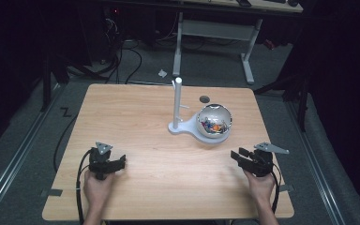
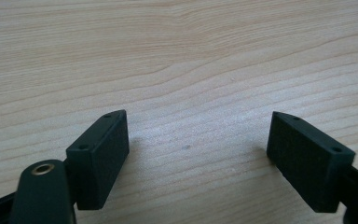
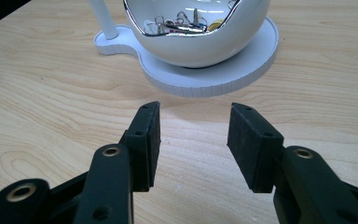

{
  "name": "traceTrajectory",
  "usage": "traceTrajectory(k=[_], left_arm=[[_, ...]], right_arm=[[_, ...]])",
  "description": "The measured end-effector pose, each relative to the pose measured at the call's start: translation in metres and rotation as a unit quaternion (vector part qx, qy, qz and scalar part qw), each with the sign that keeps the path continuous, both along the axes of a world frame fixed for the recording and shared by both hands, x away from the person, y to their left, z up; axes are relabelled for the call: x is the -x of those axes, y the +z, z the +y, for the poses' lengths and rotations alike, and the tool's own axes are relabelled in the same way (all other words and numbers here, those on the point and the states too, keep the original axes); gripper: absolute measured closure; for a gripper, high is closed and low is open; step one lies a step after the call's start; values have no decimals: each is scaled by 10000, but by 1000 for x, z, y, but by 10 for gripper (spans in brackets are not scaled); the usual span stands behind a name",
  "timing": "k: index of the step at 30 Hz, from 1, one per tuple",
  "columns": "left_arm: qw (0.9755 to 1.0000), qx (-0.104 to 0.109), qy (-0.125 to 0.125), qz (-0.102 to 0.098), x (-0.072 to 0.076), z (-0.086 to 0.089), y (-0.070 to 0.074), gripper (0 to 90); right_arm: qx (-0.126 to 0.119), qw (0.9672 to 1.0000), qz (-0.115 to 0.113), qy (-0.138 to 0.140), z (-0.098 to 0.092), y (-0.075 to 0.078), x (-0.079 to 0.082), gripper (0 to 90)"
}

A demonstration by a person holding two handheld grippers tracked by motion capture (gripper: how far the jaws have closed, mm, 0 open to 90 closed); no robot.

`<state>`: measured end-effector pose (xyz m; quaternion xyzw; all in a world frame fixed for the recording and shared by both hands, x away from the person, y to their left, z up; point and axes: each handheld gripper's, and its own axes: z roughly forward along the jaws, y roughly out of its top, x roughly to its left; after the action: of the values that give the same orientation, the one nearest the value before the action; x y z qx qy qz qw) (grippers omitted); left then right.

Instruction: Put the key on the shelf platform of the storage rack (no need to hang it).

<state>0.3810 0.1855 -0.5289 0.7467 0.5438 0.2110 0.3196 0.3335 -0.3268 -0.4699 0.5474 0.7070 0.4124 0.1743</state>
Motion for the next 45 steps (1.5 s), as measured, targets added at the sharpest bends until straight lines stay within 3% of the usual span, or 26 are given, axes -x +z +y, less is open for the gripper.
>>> traceTrajectory(k=[14,25,31,45], left_arm=[[10000,-1,1,0,0,0,0,212],[10000,1,1,1,0,0,0,212],[10000,2,1,2,0,0,0,212],[10000,6,-3,3,0,0,0,213]], right_arm=[[57,9998,178,50,7,-20,-4,536],[267,9991,326,52,11,-34,-9,511],[665,9970,403,-65,13,-44,-12,490],[970,9946,318,-164,16,-48,-16,475]])
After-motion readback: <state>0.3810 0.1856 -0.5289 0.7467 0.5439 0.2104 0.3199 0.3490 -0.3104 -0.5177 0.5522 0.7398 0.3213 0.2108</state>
